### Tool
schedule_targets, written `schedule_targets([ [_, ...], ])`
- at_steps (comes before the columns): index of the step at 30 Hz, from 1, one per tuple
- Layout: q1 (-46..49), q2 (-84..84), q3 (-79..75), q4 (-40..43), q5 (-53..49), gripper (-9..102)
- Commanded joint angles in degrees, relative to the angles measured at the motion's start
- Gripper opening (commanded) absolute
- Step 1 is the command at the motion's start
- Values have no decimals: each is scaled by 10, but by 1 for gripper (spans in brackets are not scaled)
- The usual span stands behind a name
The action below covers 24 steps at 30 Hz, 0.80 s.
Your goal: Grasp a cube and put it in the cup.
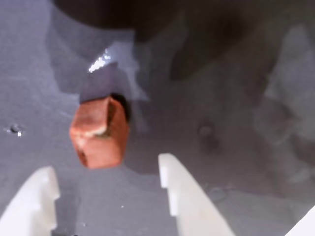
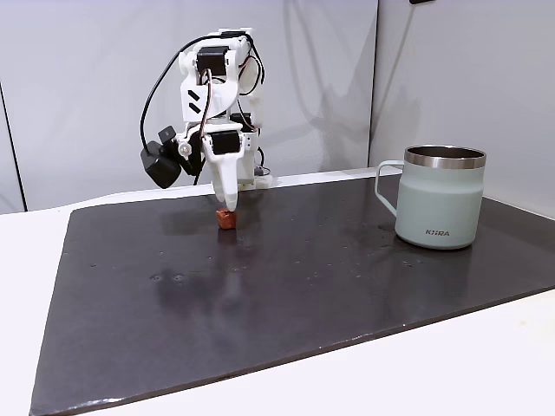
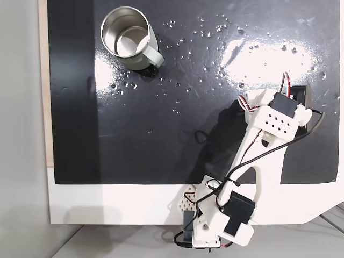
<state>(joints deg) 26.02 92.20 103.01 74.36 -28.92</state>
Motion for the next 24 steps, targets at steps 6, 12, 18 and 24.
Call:
schedule_targets([
  [6, 4, -30, -8, -23, 0, 24],
  [12, 4, -60, -7, -44, 4, 24],
  [18, -4, -77, -3, -58, 8, 23],
  [24, -9, -80, -4, -60, 9, 23],
])
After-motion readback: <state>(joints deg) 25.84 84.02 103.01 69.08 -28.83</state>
